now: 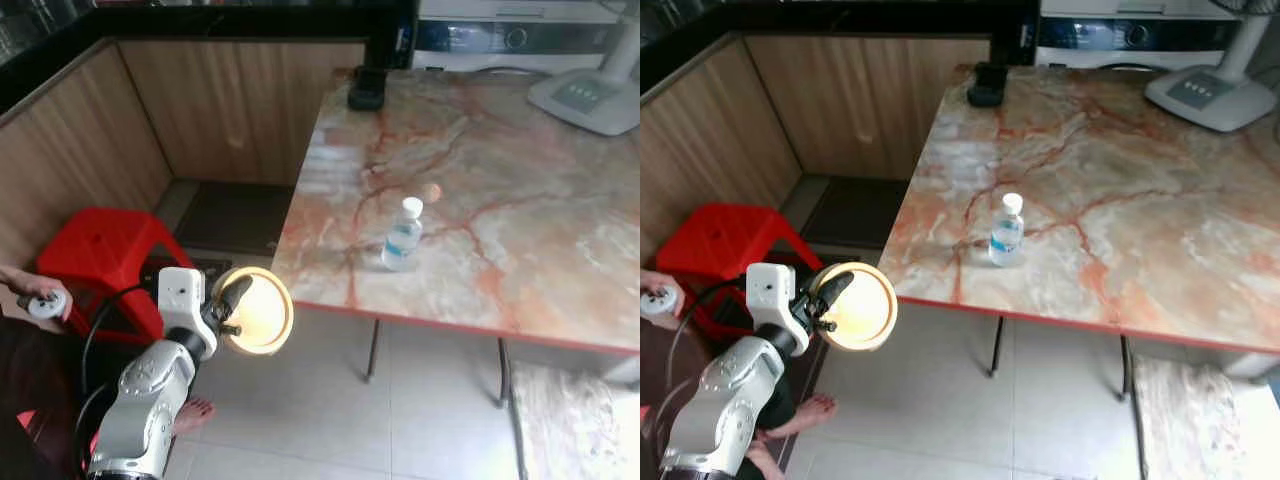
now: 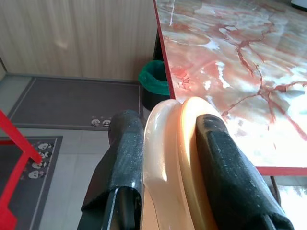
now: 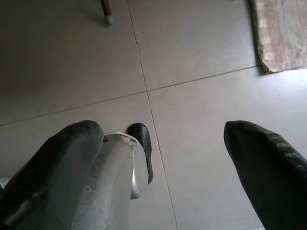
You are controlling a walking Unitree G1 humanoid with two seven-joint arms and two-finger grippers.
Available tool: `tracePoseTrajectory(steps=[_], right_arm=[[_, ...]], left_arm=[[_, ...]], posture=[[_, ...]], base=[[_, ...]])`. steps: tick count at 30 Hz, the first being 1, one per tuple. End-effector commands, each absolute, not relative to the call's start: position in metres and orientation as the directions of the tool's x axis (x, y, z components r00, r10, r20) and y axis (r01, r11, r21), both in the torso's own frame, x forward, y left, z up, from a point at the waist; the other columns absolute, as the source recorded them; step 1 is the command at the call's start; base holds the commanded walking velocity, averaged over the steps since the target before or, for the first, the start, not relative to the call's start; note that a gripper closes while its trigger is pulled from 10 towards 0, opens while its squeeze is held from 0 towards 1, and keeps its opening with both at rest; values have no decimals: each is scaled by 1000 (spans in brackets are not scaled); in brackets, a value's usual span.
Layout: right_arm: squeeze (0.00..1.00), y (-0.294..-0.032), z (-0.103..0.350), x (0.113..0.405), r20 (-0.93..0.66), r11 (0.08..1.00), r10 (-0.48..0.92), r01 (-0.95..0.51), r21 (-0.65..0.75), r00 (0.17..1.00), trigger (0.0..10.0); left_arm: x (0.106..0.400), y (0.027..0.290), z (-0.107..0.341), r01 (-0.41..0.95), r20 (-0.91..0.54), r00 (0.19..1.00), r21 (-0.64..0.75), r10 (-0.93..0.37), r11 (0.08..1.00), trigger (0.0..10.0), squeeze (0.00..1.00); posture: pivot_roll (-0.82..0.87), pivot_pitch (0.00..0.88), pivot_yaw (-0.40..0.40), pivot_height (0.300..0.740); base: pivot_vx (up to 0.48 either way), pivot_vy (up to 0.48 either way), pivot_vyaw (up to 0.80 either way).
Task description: Restocking fridge
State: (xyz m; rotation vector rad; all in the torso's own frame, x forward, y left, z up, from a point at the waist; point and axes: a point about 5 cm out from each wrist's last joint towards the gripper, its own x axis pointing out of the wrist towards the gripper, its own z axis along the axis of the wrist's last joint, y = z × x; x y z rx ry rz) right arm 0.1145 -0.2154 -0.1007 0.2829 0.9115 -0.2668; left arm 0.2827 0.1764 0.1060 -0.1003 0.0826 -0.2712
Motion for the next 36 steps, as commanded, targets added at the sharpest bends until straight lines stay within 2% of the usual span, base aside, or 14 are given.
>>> tracePoseTrajectory(steps=[1, 4, 6, 9, 11, 16, 18, 20, 23, 24, 25, 26, 34, 36], right_arm=[[0, -214, -104, 105, -818, 921, -112, 367, 127, 564, 10000], [0, -213, -104, 105, -818, 922, -114, 367, 125, 564, 10000], [0, -213, -104, 105, -817, 920, -117, 371, 125, 565, 10000], [0, -213, -104, 106, -815, 920, -116, 371, 127, 567, 10000], [0, -212, -104, 107, -816, 920, -115, 370, 127, 566, 10000], [0, -211, -104, 108, -817, 923, -107, 363, 131, 566, 10000], [0, -210, -104, 109, -816, 922, -104, 362, 134, 568, 10000], [0, -210, -104, 109, -815, 921, -104, 364, 137, 569, 10000], [0, -210, -103, 109, -815, 921, -105, 366, 136, 569, 10000], [0, -211, -103, 110, -816, 922, -107, 364, 132, 568, 10000], [0, -211, -103, 110, -816, 922, -107, 364, 132, 568, 10000], [0, -210, -103, 110, -817, 922, -111, 364, 128, 566, 10000], [0, -213, -104, 107, -819, 907, -142, 405, 118, 556, 10000], [0, -213, -104, 107, -821, 907, -142, 405, 116, 554, 10000]], left_arm=[[267, 188, 66, 197, -266, 940, -91, -214, 976, 10000, 0], [259, 187, 62, 219, -268, 935, -76, -231, 973, 10000, 0], [255, 188, 82, 227, -131, 962, -102, -239, 969, 10000, 0], [252, 190, 102, 218, -22, 974, -149, -224, 965, 10000, 0], [248, 189, 104, 240, -25, 969, -126, -245, 963, 10000, 0], [228, 195, 68, 307, -231, 922, -58, -312, 950, 10000, 0], [222, 211, 32, 222, -379, 898, -45, -222, 974, 10000, 0], [219, 219, 12, 168, -462, 870, -48, -171, 985, 10000, 0], [215, 221, -7, 120, -517, 842, -101, -155, 988, 10000, 0], [210, 222, -22, 97, -576, 806, -101, -138, 990, 10000, 0], [210, 222, -22, 97, -576, 806, -101, -138, 990, 10000, 0], [202, 226, -39, 81, -651, 752, -64, -103, 995, 10000, 0], [183, 244, -66, 14, -777, 629, 57, 35, 998, 10000, 0], [181, 245, -68, 9, -783, 620, 68, 48, 998, 10000, 0]], posture=[[102, 87, 26, 740], [104, 86, 27, 740], [104, 88, 28, 740], [118, 87, 29, 740], [130, 87, 32, 740], [135, 83, 35, 740], [127, 77, 37, 740], [118, 76, 34, 740], [121, 72, 30, 740], [122, 73, 22, 740], [122, 73, 22, 740], [107, 69, 23, 740], [76, 65, 24, 740], [76, 65, 24, 740]], base=[[0, 0, 0], [0, 0, 0], [0, 0, 0], [0, 0, 0], [0, 0, 0], [0, 0, 0], [0, 0, 0], [0, 0, 0], [0, 0, 0], [0, 0, 0], [0, 0, 0], [0, 0, 0], [0, 0, 0], [0, 0, 0]])
